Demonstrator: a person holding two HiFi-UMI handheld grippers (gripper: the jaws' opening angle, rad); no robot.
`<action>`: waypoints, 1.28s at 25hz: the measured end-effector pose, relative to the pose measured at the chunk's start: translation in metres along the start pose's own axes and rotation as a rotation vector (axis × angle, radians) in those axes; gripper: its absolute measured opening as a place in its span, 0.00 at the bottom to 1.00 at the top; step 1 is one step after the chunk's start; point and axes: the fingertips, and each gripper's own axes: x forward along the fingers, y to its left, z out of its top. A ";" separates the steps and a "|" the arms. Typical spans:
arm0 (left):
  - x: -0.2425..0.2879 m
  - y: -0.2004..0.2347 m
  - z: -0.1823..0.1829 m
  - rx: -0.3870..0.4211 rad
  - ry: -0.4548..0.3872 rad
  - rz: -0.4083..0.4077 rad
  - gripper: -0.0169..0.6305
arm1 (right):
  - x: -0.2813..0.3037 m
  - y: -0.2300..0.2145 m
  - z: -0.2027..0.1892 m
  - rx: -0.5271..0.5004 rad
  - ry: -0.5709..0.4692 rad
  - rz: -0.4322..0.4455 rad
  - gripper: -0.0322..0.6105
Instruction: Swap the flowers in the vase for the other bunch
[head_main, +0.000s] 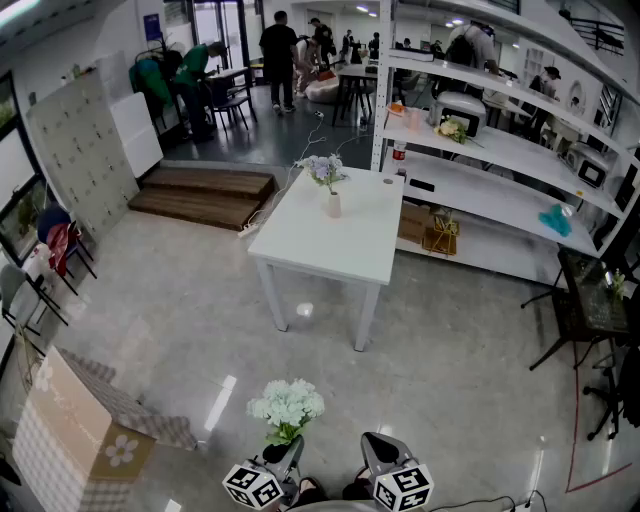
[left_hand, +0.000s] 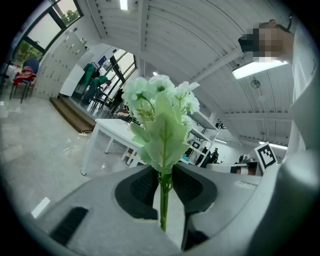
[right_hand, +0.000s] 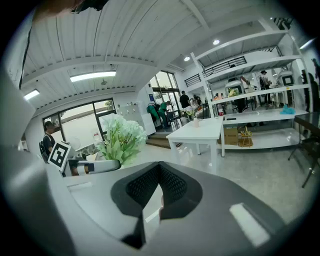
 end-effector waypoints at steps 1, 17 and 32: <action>-0.007 0.003 0.001 0.008 0.002 -0.009 0.14 | 0.003 0.013 -0.001 0.003 -0.012 -0.004 0.06; -0.077 0.031 0.039 0.083 -0.046 -0.047 0.14 | 0.016 0.099 0.006 0.017 -0.089 -0.073 0.06; -0.043 0.054 0.058 0.176 -0.028 0.059 0.15 | 0.069 0.075 0.007 0.033 -0.037 -0.042 0.06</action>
